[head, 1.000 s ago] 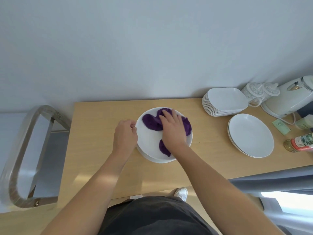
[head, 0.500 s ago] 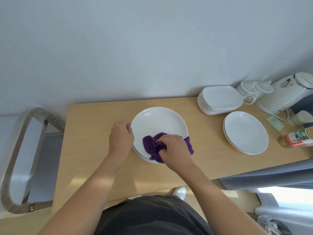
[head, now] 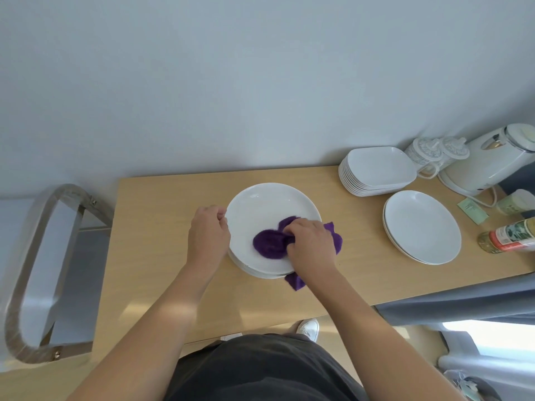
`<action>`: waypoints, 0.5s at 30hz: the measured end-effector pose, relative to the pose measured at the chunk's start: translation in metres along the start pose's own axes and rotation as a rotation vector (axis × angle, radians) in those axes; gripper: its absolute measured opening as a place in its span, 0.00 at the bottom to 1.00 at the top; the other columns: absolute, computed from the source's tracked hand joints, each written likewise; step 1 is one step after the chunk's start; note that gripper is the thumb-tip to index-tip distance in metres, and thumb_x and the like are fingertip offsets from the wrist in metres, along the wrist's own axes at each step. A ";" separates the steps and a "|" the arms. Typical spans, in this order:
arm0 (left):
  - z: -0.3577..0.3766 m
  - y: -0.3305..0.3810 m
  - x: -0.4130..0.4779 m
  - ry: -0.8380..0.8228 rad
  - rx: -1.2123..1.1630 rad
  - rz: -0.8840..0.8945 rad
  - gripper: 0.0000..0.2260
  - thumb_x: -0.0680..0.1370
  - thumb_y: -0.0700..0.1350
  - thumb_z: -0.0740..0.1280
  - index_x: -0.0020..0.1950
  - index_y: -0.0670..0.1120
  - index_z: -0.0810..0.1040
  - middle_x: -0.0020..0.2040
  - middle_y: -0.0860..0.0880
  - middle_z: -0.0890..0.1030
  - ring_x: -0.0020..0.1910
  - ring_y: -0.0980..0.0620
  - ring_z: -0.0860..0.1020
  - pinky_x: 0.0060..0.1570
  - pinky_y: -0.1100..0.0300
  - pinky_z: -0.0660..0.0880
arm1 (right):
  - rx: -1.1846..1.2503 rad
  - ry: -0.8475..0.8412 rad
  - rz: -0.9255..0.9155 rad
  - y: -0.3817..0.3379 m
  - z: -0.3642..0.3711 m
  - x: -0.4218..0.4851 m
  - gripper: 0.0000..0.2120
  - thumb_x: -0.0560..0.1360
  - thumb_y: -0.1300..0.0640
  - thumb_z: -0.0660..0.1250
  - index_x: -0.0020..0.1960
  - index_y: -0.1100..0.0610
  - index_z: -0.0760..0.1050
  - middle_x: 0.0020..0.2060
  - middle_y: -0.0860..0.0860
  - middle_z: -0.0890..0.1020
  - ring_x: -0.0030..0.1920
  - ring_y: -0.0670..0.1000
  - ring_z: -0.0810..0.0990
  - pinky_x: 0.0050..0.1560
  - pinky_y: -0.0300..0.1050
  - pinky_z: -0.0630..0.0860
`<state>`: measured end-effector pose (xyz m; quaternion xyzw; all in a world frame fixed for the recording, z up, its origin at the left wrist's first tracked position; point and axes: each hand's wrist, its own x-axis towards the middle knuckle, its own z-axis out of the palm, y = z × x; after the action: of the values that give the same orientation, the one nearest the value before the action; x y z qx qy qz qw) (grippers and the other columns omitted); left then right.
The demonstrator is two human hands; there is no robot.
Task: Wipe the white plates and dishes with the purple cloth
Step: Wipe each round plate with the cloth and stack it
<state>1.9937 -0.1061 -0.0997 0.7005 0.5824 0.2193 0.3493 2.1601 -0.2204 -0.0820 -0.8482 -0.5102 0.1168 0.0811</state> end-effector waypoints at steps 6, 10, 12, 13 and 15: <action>-0.001 -0.001 0.001 -0.011 -0.034 -0.016 0.12 0.80 0.37 0.61 0.59 0.45 0.80 0.57 0.47 0.77 0.51 0.47 0.78 0.53 0.52 0.76 | 0.233 0.052 -0.032 -0.013 0.008 0.035 0.24 0.73 0.69 0.60 0.67 0.58 0.76 0.68 0.51 0.75 0.71 0.54 0.68 0.73 0.44 0.58; 0.000 -0.003 0.002 -0.023 -0.031 -0.019 0.12 0.80 0.38 0.62 0.60 0.45 0.80 0.57 0.47 0.78 0.51 0.46 0.79 0.54 0.49 0.77 | 0.292 -0.063 -0.176 -0.025 0.011 0.039 0.24 0.74 0.66 0.62 0.70 0.58 0.74 0.72 0.52 0.72 0.75 0.54 0.63 0.77 0.49 0.57; 0.000 -0.003 0.002 -0.020 -0.030 -0.016 0.11 0.80 0.38 0.62 0.59 0.45 0.80 0.57 0.47 0.79 0.52 0.46 0.79 0.53 0.50 0.77 | 0.269 -0.078 -0.273 -0.028 0.013 0.030 0.22 0.72 0.66 0.65 0.66 0.58 0.78 0.67 0.52 0.77 0.72 0.55 0.69 0.74 0.51 0.63; 0.000 -0.003 0.002 -0.015 -0.029 -0.013 0.11 0.80 0.38 0.62 0.59 0.45 0.80 0.57 0.47 0.79 0.52 0.47 0.79 0.53 0.51 0.77 | 0.276 -0.095 -0.310 -0.027 0.013 0.023 0.22 0.69 0.66 0.66 0.62 0.59 0.80 0.63 0.51 0.80 0.68 0.55 0.72 0.71 0.51 0.67; 0.000 -0.002 0.001 -0.002 -0.017 -0.002 0.11 0.80 0.38 0.62 0.59 0.44 0.81 0.57 0.47 0.79 0.52 0.47 0.78 0.52 0.54 0.75 | 0.274 -0.117 -0.366 -0.024 0.012 0.005 0.21 0.66 0.67 0.66 0.57 0.59 0.82 0.57 0.50 0.84 0.63 0.53 0.77 0.65 0.49 0.73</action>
<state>1.9925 -0.1047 -0.1015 0.6970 0.5808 0.2233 0.3562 2.1382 -0.2046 -0.0877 -0.7144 -0.6388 0.2173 0.1854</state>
